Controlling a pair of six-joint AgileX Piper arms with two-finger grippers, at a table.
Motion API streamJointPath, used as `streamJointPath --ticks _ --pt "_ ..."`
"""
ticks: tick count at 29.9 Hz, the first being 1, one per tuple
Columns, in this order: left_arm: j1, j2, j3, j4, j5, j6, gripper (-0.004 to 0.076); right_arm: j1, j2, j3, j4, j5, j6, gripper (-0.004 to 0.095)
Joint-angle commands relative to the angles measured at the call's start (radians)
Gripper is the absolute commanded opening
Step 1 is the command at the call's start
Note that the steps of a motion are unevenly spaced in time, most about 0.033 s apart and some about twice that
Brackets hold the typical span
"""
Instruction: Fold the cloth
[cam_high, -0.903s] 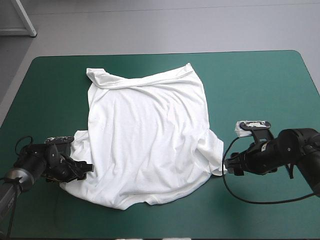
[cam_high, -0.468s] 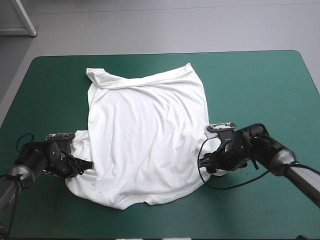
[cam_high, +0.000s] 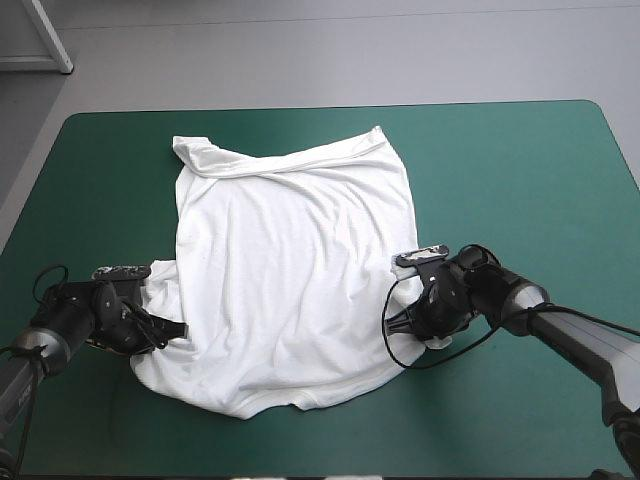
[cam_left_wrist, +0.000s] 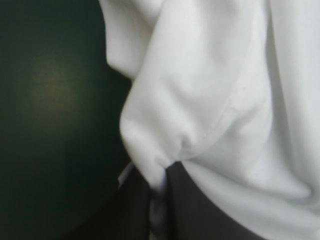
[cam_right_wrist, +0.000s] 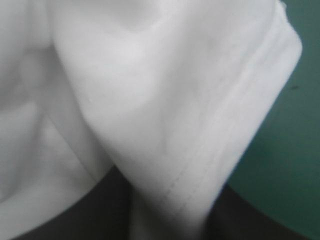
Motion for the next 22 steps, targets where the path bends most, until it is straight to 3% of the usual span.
streamJointPath --ticks 1,10,16,22 --pt "-0.003 0.042 0.01 -0.026 -0.013 0.001 -0.0009 0.011 -0.02 -0.007 0.044 -0.06 -0.015 -0.0023" --pt "-0.003 -0.109 -0.196 -0.022 0.078 0.016 -0.0009 0.011 -0.196 -0.137 -0.027 -0.005 -0.013 -0.0015" --pt "-0.003 -0.244 -0.501 -0.016 0.203 0.047 -0.0009 0.011 -0.307 -0.348 -0.073 0.08 -0.011 -0.0015" --pt "-0.003 -0.274 -0.851 -0.015 0.305 0.062 -0.0009 0.011 -0.348 -0.658 -0.13 0.21 -0.018 -0.0015"
